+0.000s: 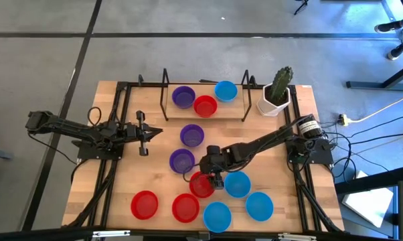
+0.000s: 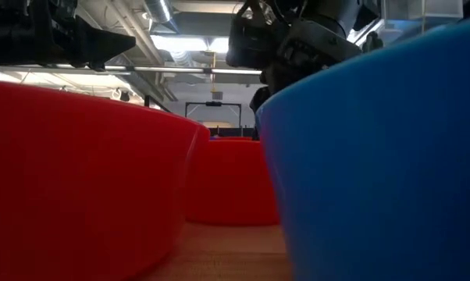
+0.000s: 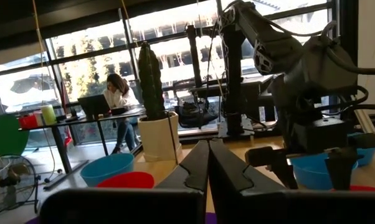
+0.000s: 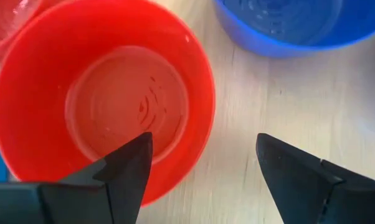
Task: Pick & Place Mini bowls
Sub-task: Stack the red bowl on top of the red bowl on the shelf
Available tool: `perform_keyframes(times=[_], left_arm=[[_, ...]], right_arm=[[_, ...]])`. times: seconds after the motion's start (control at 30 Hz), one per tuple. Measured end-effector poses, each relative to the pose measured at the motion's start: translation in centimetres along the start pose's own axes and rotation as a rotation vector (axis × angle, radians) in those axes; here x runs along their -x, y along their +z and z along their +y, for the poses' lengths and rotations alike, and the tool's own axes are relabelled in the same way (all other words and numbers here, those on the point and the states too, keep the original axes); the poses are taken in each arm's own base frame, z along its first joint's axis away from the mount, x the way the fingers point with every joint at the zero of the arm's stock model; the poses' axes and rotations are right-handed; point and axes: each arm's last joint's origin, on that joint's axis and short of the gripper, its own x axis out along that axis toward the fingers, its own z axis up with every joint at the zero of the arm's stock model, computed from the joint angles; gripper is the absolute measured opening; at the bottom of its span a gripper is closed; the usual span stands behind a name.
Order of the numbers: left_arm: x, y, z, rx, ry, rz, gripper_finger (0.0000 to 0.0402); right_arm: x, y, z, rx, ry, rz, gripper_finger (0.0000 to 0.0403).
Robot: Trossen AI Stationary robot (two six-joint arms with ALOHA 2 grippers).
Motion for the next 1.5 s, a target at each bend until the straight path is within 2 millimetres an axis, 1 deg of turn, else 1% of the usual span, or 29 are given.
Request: perform_keyframes(times=[0.3, 0.43, 0.53, 0.7, 0.77, 0.83, 0.93, 1.13, 1.23, 1.3, 1.4, 1.5], left_arm=[[0.0, 0.0, 0.0, 0.0, 0.0, 0.0, 0.0007], [0.0, 0.0, 0.0, 0.0, 0.0, 0.0, 0.0004], [0.0, 0.0, 0.0, -0.001, 0.0, 0.003, 0.0005], [0.0, -0.1, 0.0, -0.002, 0.001, 0.007, 0.001], [0.0, -0.1, 0.0, -0.002, 0.002, 0.007, 0.001], [0.0, -0.1, 0.0, -0.002, 0.001, 0.008, 0.0009], [0.0, -0.1, 0.0, -0.002, 0.001, 0.008, 0.0006], [0.0, -0.1, 0.0, -0.003, 0.001, 0.011, 0.0006], [0.0, -0.1, 0.0, -0.004, 0.0, 0.013, 0.0008], [0.0, -0.1, 0.0, -0.005, 0.001, 0.015, 0.0007], [0.0, -0.1, 0.0, -0.004, 0.001, 0.015, 0.0004], [0.0, -0.1, 0.0, -0.005, 0.001, 0.015, 0.0004]], right_arm=[[-0.1, 0.1, 0.3, 0.006, 0.005, -0.011, 0.0285], [-1.4, -0.5, 0.4, 0.01, 0.02, 0.028, 0.0285], [-2.3, -0.6, 0.5, 0.009, 0.03, 0.025, 0.0285], [-2.5, -0.6, 0.3, 0.009, 0.027, 0.022, 0.0284], [-2.5, -0.5, 0.3, 0.006, 0.026, 0.022, 0.0278], [-2.5, -0.5, 0.3, 0.007, 0.027, 0.017, 0.0261], [-2.4, -0.5, 0.3, 0.007, 0.027, 0.014, 0.0215], [-2.4, -0.4, 0.1, 0.019, 0.025, 0.014, 0.0079], [-2.4, -0.4, 0.1, 0.027, 0.03, 0.011, 0.0019], [-2.2, -0.2, -0.1, 0.024, 0.031, 0.001, 0.0012], [-1.9, -0.1, -0.5, 0.03, 0.021, -0.003, 0.0021], [-0.6, 0.5, -0.9, 0.044, 0.013, -0.035, 0.0017]])
